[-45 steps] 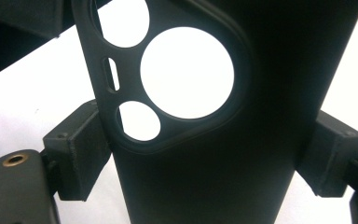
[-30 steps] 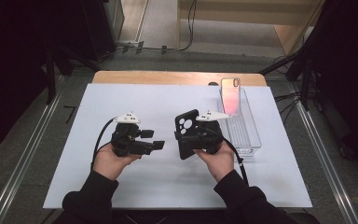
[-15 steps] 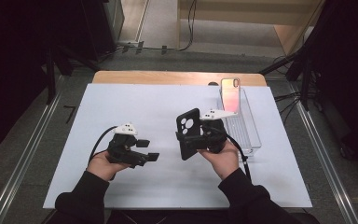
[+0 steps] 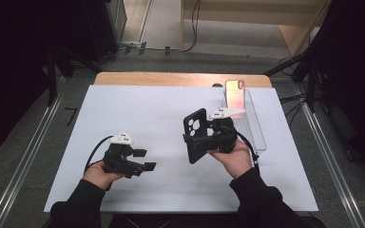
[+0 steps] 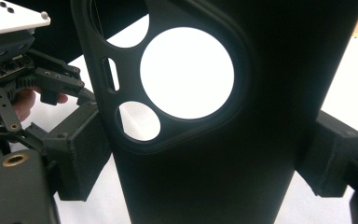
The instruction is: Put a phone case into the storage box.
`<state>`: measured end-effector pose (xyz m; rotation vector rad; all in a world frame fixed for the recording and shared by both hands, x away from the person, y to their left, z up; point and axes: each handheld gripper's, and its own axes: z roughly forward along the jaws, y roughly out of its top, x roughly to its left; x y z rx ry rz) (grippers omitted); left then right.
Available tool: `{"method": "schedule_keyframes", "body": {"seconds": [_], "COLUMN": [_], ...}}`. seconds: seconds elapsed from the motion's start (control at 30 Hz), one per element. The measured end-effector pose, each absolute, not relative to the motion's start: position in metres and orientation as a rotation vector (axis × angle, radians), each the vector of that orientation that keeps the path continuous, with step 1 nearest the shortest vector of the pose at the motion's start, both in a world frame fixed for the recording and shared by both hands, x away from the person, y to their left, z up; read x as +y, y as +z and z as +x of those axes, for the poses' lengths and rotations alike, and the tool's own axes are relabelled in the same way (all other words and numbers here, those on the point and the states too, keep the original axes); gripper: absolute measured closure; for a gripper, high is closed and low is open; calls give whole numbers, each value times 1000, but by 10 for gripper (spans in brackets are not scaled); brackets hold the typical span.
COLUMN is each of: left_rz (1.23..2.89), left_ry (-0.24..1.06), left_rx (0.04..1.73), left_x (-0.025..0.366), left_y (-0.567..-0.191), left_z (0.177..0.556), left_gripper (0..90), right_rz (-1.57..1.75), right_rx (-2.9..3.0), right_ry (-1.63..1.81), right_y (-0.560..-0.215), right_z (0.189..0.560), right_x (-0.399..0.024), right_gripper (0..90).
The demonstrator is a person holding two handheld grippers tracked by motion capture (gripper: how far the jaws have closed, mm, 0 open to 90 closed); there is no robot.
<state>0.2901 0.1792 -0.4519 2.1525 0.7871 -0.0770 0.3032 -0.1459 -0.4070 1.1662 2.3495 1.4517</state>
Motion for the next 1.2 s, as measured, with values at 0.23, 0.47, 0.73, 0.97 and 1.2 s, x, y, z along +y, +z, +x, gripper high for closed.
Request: {"method": "schedule_keyframes", "body": {"seconds": [0.23,0.47,0.73,0.97,1.2], "left_rz": [2150,2138,2133,2132,2125], "left_ry": [-67,-61,-70,-73,-79], "left_rx": [814,843,853,857,867], "left_x": [183,185,187,190,191], "left_y": [-452,-454,-456,-456,-457], "left_z": [288,288,288,287,286], "left_gripper": [292,292,292,292,292], "right_rz": [1139,1106,1128,1156,1222], "right_rx": [2375,2397,2371,2328,2231], "right_ry": [1462,1452,1472,1463,1462], "right_y": [-399,-390,-380,-369,-358], "right_z": [307,310,315,318,320], "right_x": [-157,-169,-183,-196,-214], "right_gripper": [131,131,132,131,131]}}
